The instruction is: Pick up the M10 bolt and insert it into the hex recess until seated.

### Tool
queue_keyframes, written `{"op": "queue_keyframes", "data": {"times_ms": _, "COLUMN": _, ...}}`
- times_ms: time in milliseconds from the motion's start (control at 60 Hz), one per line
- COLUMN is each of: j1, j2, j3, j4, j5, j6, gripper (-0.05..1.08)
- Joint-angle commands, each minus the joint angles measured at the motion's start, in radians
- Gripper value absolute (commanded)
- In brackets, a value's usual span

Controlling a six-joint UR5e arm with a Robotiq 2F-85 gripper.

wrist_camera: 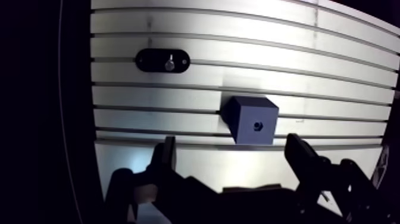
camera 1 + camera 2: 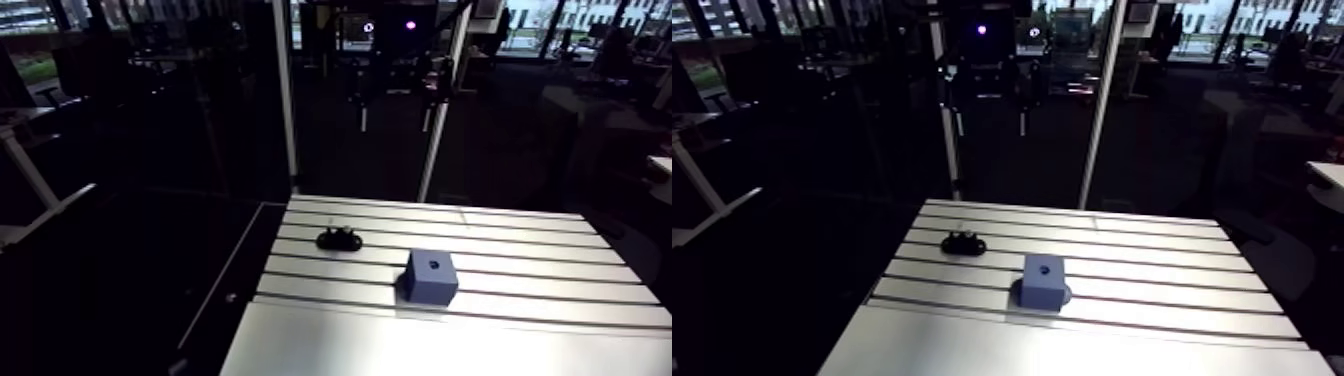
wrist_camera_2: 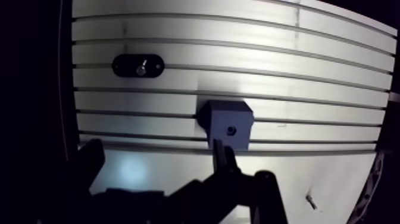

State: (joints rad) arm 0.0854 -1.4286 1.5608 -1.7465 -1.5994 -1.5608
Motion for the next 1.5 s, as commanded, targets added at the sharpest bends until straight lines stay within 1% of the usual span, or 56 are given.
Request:
{"op": "queue_keyframes", "data": {"times_ms": 17, "j1": 0.044, "j2": 0.051, "j3": 0.067, "j4": -0.191, "j5": 0.002, "j6": 0.005, "gripper": 0.01}}
{"op": "queue_keyframes", "data": {"times_ms": 33, "j1": 0.044, "j2": 0.051, "j3": 0.067, "j4": -0.191, "j5": 0.002, "j6": 0.005, "gripper": 0.01}}
{"op": "queue_keyframes", "data": {"times_ms": 67, "j1": 0.048, "j2": 0.061, "j3": 0.086, "j4": -0.241, "j5": 0.002, "j6": 0.005, "gripper": 0.01}}
{"op": "queue_keyframes", "data": {"times_ms": 83, "j1": 0.048, "j2": 0.061, "j3": 0.086, "j4": -0.241, "j5": 0.002, "j6": 0.005, "gripper": 0.01}}
{"op": "queue_keyframes", "data": {"times_ms": 133, "j1": 0.055, "j2": 0.07, "j3": 0.107, "j4": -0.296, "j5": 0.002, "j6": 0.0, "gripper": 0.01}}
{"op": "queue_keyframes", "data": {"times_ms": 183, "j1": 0.058, "j2": 0.075, "j3": 0.117, "j4": -0.321, "j5": 0.003, "j6": -0.004, "gripper": 0.01}}
{"op": "queue_keyframes", "data": {"times_ms": 200, "j1": 0.059, "j2": 0.082, "j3": 0.124, "j4": -0.345, "j5": 0.006, "j6": -0.004, "gripper": 0.01}}
{"op": "queue_keyframes", "data": {"times_ms": 250, "j1": 0.063, "j2": 0.088, "j3": 0.131, "j4": -0.365, "j5": 0.009, "j6": -0.005, "gripper": 0.01}}
{"op": "queue_keyframes", "data": {"times_ms": 283, "j1": 0.07, "j2": 0.103, "j3": 0.138, "j4": -0.396, "j5": 0.015, "j6": -0.006, "gripper": 0.01}}
{"op": "queue_keyframes", "data": {"times_ms": 383, "j1": 0.077, "j2": 0.131, "j3": 0.151, "j4": -0.437, "j5": 0.017, "j6": -0.006, "gripper": 0.01}}
{"op": "queue_keyframes", "data": {"times_ms": 867, "j1": 0.077, "j2": 0.189, "j3": 0.208, "j4": -0.542, "j5": 0.017, "j6": -0.009, "gripper": 0.01}}
{"op": "queue_keyframes", "data": {"times_ms": 1017, "j1": 0.077, "j2": 0.207, "j3": 0.24, "j4": -0.614, "j5": 0.017, "j6": -0.012, "gripper": 0.01}}
{"op": "queue_keyframes", "data": {"times_ms": 1267, "j1": 0.083, "j2": 0.232, "j3": 0.262, "j4": -0.625, "j5": 0.016, "j6": -0.012, "gripper": 0.01}}
{"op": "queue_keyframes", "data": {"times_ms": 1350, "j1": 0.088, "j2": 0.243, "j3": 0.27, "j4": -0.649, "j5": 0.014, "j6": -0.019, "gripper": 0.02}}
{"op": "queue_keyframes", "data": {"times_ms": 1500, "j1": 0.089, "j2": 0.248, "j3": 0.277, "j4": -0.659, "j5": 0.013, "j6": -0.025, "gripper": 0.02}}
